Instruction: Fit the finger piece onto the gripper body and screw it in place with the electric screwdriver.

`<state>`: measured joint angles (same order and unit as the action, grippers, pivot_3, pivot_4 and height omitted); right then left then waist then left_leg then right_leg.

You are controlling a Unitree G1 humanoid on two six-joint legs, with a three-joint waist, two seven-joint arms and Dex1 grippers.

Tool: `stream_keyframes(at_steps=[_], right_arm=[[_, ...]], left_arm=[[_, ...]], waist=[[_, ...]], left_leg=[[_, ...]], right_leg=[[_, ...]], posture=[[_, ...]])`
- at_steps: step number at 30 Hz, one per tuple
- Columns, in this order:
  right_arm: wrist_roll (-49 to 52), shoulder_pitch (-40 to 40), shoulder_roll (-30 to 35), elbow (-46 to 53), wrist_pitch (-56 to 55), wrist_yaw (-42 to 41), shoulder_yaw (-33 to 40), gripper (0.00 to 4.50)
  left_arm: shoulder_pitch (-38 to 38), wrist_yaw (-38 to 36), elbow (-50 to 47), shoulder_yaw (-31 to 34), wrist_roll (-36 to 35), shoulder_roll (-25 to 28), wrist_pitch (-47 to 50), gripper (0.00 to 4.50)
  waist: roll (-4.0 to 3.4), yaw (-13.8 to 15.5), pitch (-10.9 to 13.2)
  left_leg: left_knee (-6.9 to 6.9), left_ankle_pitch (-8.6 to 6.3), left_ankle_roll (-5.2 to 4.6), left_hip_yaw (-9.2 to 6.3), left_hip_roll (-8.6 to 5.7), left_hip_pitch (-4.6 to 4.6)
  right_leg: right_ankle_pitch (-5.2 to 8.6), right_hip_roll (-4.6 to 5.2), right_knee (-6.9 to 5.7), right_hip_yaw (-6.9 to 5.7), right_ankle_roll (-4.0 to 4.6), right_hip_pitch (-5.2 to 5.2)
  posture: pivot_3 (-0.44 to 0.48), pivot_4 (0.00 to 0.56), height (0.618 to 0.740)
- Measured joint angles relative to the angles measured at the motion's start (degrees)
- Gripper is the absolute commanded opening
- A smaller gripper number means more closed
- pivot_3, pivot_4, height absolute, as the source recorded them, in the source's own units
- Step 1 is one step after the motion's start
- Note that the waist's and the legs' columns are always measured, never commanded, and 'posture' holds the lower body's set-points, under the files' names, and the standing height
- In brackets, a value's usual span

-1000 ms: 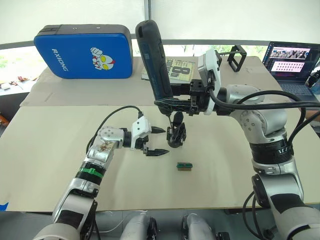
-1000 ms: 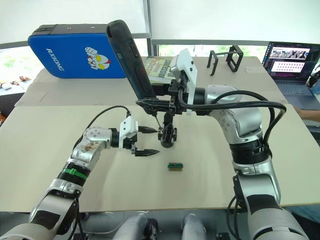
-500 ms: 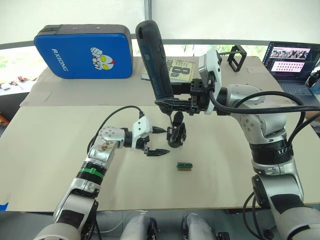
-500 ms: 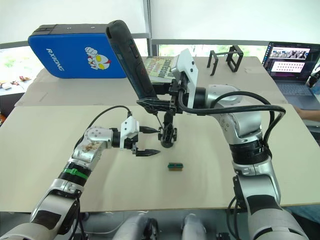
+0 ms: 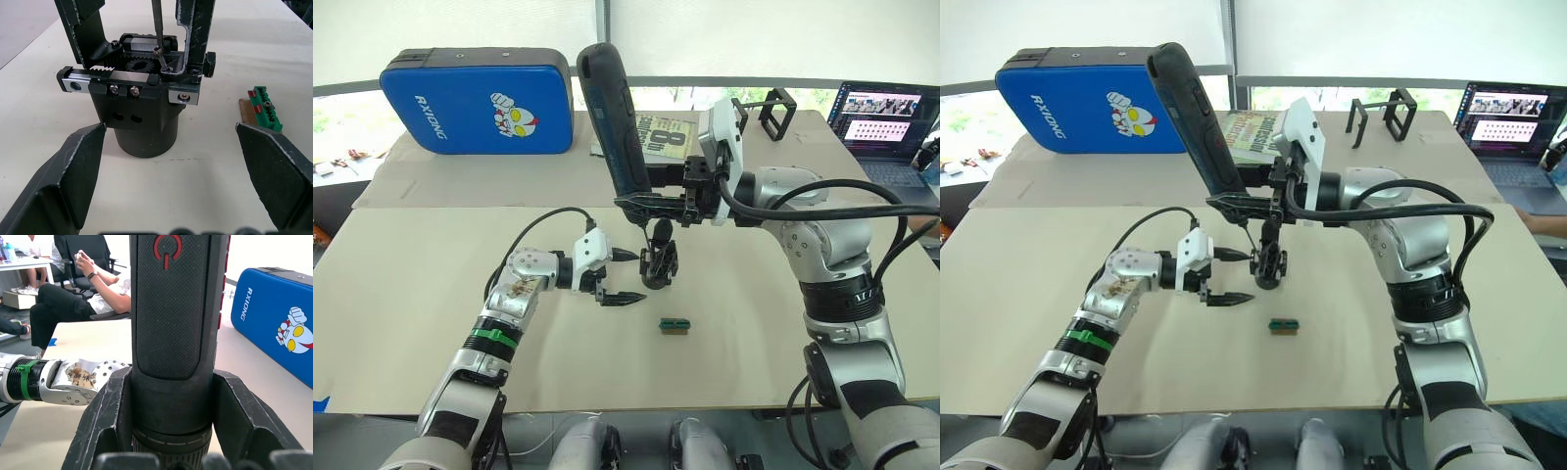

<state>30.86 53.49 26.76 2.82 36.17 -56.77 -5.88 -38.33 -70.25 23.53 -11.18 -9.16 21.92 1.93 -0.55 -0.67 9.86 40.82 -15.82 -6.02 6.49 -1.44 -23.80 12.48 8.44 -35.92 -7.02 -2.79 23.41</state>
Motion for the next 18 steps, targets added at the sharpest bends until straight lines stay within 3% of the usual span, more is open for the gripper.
stream_keyframes(at_steps=[18], right_arm=[[0.54, -0.01, 0.54, 0.10, 0.24, -0.20, 0.21, 1.86]], left_arm=[[-0.06, -0.02, 0.10, 0.00, 0.01, -0.03, -0.32, 4.50]], waist=[[0.00, 0.01, 0.00]], left_leg=[[0.00, 0.00, 0.00, 0.00, 0.00, 0.00]], right_leg=[[0.00, 0.00, 0.00, 0.00, 0.00, 0.00]], posture=[[0.000, 0.150, 0.740]])
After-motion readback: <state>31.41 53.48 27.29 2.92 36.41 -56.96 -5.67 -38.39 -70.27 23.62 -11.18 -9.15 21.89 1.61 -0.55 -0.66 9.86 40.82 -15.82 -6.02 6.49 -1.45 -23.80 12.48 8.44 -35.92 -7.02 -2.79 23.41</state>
